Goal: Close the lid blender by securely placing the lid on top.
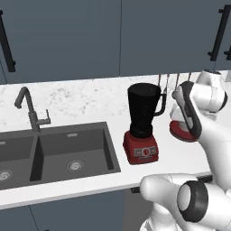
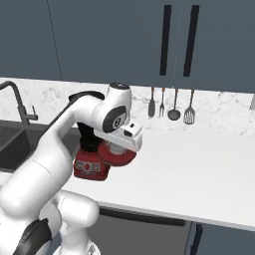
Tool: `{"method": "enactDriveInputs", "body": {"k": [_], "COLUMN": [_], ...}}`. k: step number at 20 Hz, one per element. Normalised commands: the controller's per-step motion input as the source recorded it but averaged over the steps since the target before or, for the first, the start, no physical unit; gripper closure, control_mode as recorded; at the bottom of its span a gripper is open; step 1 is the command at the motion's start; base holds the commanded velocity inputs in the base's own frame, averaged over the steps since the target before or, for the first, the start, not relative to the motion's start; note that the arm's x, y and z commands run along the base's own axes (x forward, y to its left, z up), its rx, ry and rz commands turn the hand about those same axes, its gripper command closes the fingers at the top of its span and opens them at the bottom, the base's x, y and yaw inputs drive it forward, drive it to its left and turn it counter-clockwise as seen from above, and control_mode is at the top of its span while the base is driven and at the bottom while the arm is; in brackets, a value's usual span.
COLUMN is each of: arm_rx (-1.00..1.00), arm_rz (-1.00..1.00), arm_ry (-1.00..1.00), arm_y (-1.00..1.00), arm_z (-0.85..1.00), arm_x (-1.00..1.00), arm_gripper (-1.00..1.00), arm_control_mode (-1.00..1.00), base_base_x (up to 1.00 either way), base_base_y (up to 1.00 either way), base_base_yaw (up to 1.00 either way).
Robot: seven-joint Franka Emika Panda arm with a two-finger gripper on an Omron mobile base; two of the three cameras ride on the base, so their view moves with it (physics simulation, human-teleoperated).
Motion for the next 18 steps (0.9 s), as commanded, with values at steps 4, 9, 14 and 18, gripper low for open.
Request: {"method": "enactDriveInputs", "body": {"k": [4, 9, 14, 18], "arm_rx": [-0.06, -0.07, -0.02, -0.02], "arm_rz": [0.02, 0.01, 0.03, 0.04], "arm_ry": [0.00, 0.00, 0.00, -0.09], "arm_y": [0.59, 0.53, 0.32, 0.15], "arm_z": [1.00, 1.00, 1.00, 0.73], "arm_x": [-0.22, -0.10, 0.03, 0.21], "arm_gripper": [1.00, 1.00, 1.00, 1.00], "arm_control_mode": [-1.00, -1.00, -1.00, -1.00], "base_base_x": [0.00, 0.00, 0.00, 0.00], "base_base_y": [0.00, 0.00, 0.00, 0.00], "base_base_yaw": [0.00, 0.00, 0.00, 0.00]}}
